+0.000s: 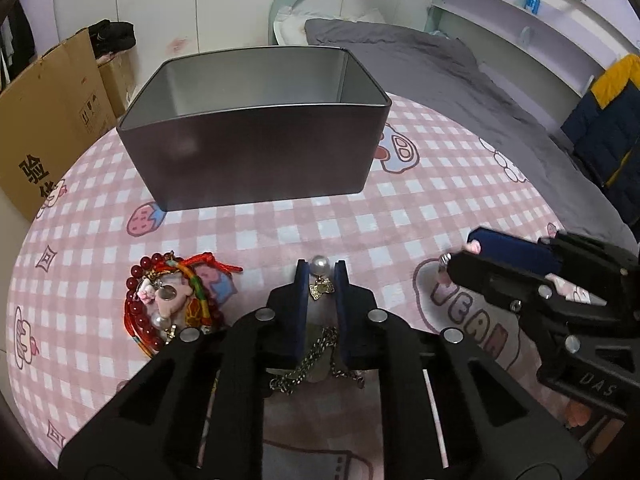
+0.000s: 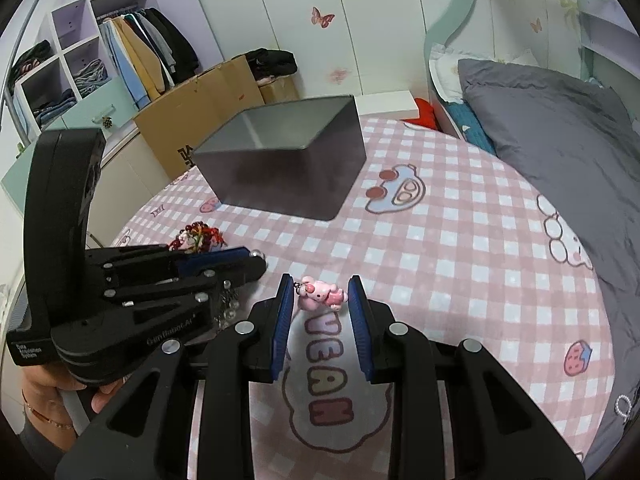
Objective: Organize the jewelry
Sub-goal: 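Grasp a silver earring with the left tool while the right tool grasps the pink bear charm, then carry both items over the grey tin and open the left tool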
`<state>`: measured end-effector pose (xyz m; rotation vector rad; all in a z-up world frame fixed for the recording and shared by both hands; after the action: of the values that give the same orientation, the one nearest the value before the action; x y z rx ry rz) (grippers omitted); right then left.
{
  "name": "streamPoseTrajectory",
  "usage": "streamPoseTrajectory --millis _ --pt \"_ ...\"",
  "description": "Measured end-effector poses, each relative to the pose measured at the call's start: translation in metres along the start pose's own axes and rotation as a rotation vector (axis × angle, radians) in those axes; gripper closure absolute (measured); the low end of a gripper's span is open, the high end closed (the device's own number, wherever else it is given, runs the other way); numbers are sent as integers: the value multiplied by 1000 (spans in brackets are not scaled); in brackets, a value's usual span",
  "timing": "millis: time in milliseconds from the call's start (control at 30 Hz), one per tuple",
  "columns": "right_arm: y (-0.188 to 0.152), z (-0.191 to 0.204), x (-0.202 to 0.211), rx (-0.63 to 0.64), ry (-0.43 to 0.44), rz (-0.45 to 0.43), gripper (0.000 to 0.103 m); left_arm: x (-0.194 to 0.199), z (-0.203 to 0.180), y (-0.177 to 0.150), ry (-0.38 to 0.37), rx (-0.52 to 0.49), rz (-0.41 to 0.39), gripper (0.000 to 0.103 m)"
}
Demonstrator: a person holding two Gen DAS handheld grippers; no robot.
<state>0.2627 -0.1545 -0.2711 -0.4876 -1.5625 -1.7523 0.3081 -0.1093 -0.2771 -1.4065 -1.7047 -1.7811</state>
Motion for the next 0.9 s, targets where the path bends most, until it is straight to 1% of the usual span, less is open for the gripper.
streamPoseTrajectory --millis 100,167,233,367,500,567,633,700,767,900 --pt "8 3 5 13 -6 -20 77 8 -2 1 -46 18 -12 90" --pt "18 5 11 17 -7 -42 77 17 -5 4 -61 15 -24 90" --pt "28 8 16 23 -8 -63 77 32 -9 12 -98 19 -56 90" --pt "56 16 24 40 -6 -112 77 66 -7 33 -151 25 -131 90" --pt "83 28 23 47 10 -151 77 85 2 61 -170 30 -182 90" --pt "96 33 20 43 32 -159 77 94 8 77 -183 27 -207 90" --pt "105 37 13 35 47 -155 77 96 15 88 -186 33 -217 90" --pt "110 38 5 29 52 -149 77 91 26 98 -174 51 -216 90" --pt "112 39 -6 26 47 -131 77 85 34 101 -192 71 -206 90" --pt "108 36 -22 11 42 -96 77 60 50 104 -184 119 -164 90"
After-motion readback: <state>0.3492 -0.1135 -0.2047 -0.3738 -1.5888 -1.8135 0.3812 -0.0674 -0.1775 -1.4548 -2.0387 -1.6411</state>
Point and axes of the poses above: each gripper's, at about its wrist camera, not at the fingertips, and x roughly against the way its jaws point, z to its left, y to its top, the point moved 10 cm from there along -x, roughly the way its jaws point, and after that the axes turned 6 degrees about -y, right-handed, at the moved point
